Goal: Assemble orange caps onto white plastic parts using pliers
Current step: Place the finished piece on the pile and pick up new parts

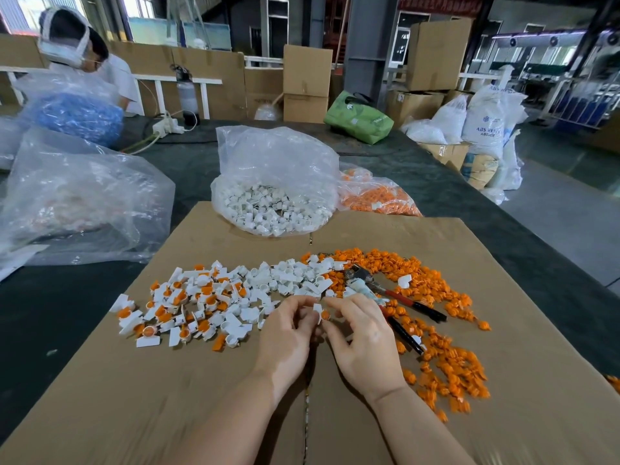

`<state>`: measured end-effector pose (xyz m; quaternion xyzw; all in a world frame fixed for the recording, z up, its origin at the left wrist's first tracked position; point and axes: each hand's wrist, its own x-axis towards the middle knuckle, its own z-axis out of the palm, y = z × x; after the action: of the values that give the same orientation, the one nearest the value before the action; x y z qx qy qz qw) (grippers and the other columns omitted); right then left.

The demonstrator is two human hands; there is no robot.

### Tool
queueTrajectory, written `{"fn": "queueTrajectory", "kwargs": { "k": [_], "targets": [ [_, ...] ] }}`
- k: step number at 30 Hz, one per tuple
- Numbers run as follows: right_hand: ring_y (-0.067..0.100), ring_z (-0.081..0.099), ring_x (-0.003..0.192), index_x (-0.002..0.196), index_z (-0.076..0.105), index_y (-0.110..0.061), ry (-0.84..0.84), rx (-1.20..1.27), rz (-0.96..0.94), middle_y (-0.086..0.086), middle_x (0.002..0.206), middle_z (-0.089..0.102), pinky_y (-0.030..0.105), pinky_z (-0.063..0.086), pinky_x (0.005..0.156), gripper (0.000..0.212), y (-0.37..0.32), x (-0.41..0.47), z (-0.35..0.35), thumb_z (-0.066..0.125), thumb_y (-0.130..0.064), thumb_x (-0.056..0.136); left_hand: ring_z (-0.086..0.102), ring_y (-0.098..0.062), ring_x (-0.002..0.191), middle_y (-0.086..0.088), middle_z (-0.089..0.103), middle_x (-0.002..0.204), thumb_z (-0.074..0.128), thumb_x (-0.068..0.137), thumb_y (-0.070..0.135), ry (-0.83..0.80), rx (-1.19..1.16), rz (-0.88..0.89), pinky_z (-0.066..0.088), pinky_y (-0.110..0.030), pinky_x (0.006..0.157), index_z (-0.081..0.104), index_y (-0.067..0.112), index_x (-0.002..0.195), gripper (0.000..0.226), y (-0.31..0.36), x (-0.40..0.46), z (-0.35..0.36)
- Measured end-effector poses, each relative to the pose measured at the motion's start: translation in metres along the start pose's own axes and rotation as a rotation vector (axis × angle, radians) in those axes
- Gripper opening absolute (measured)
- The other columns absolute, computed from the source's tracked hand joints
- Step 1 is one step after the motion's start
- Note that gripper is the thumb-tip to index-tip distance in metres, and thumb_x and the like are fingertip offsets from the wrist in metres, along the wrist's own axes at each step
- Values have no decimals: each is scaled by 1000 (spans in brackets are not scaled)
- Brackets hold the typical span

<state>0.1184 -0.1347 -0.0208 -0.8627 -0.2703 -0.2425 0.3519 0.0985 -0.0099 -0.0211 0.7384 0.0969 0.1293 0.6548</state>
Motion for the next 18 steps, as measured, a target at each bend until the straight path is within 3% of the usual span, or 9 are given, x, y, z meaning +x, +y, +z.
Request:
{"fn": "queueTrajectory", "kwargs": {
  "k": [4,8,18],
  "targets": [
    [13,56,87,100,71,-12,16,-5,-15,-1,88,61,23,50,76,25,-1,1,-1,74,-4,77,64,-11,63,-13,65,78,53,93,3,-11,-49,-10,55,-23,64,65,18,98,20,-1,0,0],
    [10,54,88,96,72,-11,15,4,-6,0,87,61,16,44,80,22,-1,2,-1,75,-3,76,63,-7,61,4,66,68,53,92,3,-4,-48,-12,51,-17,60,67,19,94,22,-2,0,1],
    [8,53,86,97,72,-13,11,-4,-9,-2,86,60,13,41,81,25,0,3,-1,74,-1,76,64,-6,63,-1,66,70,58,90,7,17,-40,-18,50,-15,59,67,24,89,19,-1,0,1]
  ]
}}
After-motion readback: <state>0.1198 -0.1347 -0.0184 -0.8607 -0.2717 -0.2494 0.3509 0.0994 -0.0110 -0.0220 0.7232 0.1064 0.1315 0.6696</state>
